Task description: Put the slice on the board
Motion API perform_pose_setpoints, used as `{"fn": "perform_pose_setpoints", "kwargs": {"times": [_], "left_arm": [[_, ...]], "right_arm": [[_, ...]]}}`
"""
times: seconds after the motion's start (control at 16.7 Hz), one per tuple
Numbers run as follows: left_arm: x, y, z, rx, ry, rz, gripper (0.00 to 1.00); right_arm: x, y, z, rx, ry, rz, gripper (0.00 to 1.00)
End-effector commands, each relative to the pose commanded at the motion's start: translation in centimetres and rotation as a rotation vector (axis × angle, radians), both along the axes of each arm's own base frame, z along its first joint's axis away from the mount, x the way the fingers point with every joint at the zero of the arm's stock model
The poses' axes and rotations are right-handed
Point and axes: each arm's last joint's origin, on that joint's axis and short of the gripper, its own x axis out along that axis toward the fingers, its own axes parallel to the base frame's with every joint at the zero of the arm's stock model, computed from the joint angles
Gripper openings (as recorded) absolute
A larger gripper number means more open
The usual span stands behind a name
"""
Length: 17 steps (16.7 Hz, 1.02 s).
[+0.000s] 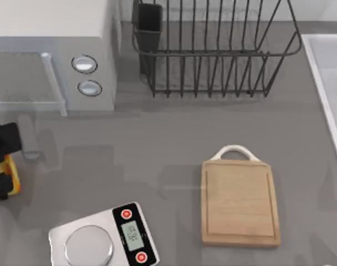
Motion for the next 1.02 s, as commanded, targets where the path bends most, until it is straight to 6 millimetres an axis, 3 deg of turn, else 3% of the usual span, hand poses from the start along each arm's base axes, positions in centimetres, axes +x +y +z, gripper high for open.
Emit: {"fn": "perform_pose_setpoints", "kwargs": {"times": [0.36, 1.02], "left_arm": [[0.0, 0.0, 0.0, 0.0, 0.0, 0.0, 0.02], [0.1, 0.05, 0.54, 0.0, -0.005, 0.002, 0.0]], "right_arm": [[0.0, 0.0, 0.0, 0.0, 0.0, 0.0, 1.0], [0.0, 0.0, 0.0, 0.0, 0.0, 0.0, 1.0]]}}
